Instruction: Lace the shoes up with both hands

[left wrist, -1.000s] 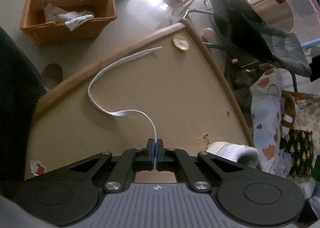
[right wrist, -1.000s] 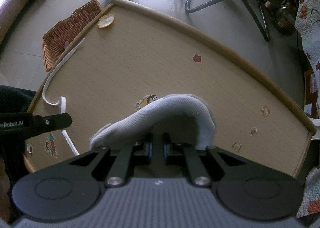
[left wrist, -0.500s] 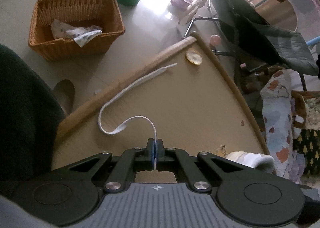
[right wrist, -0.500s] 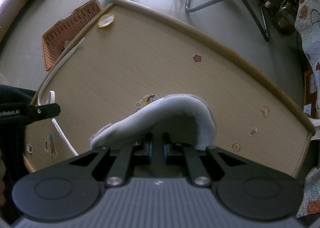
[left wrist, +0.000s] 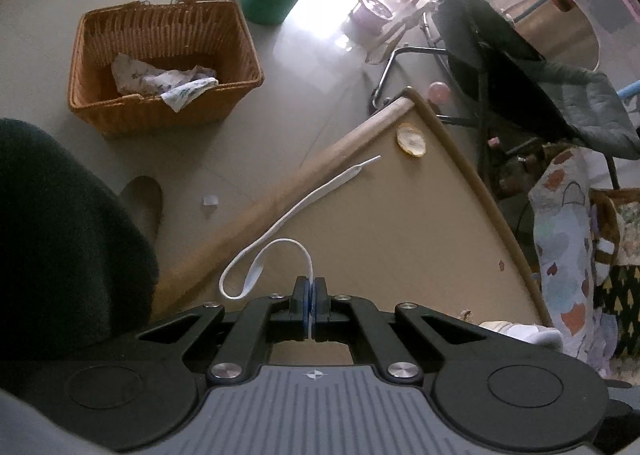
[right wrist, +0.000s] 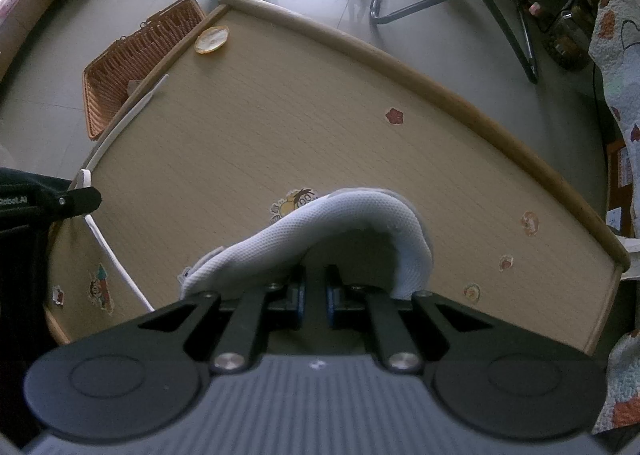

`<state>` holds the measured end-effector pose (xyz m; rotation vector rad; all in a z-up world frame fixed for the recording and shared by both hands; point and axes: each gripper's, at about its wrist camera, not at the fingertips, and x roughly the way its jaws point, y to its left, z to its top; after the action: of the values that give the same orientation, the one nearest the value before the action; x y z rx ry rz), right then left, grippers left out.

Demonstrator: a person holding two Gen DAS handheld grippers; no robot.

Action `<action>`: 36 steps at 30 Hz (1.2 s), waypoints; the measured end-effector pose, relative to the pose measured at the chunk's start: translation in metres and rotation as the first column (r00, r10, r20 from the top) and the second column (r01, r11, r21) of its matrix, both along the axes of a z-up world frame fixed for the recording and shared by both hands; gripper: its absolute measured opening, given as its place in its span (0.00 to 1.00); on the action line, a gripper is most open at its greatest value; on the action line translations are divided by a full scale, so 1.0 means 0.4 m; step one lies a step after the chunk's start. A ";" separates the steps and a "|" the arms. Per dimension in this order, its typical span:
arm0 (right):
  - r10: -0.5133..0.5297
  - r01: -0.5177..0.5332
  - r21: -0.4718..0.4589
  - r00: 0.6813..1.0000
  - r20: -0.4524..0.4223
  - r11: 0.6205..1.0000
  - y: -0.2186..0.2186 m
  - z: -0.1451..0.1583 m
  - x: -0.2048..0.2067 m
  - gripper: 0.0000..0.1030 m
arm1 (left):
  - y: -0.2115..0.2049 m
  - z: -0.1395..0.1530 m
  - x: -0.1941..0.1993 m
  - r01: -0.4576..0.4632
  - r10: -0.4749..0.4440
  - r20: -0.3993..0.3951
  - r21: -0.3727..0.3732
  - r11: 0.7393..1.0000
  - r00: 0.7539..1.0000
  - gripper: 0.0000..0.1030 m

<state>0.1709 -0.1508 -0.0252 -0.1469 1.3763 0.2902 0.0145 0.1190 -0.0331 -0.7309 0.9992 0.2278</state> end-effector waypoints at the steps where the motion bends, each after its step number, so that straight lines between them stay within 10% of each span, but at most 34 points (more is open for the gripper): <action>1: 0.000 0.000 0.000 1.000 0.000 1.000 0.001 0.000 0.000 0.09 | 0.002 0.001 0.000 0.003 -0.003 -0.001 0.005 1.000 1.000 0.01; 12: 0.002 -0.002 -0.004 1.000 -0.002 1.000 0.003 -0.002 0.001 0.09 | 0.035 -0.001 -0.007 0.005 -0.003 0.024 -0.075 0.997 1.000 0.03; 23: 0.001 -0.001 0.001 1.000 0.000 1.000 0.000 0.000 -0.003 0.09 | 0.018 0.049 -0.047 -0.154 0.183 0.046 -0.366 0.918 0.982 0.43; 36: 0.006 -0.006 0.008 1.000 -0.003 1.000 -0.004 0.000 -0.003 0.09 | 0.043 0.159 -0.061 -0.228 0.255 0.059 -0.287 0.930 0.965 0.54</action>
<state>0.1695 -0.1524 -0.0252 -0.1438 1.3782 0.3009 -0.0098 0.1364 0.0303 -1.1162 0.8569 0.2666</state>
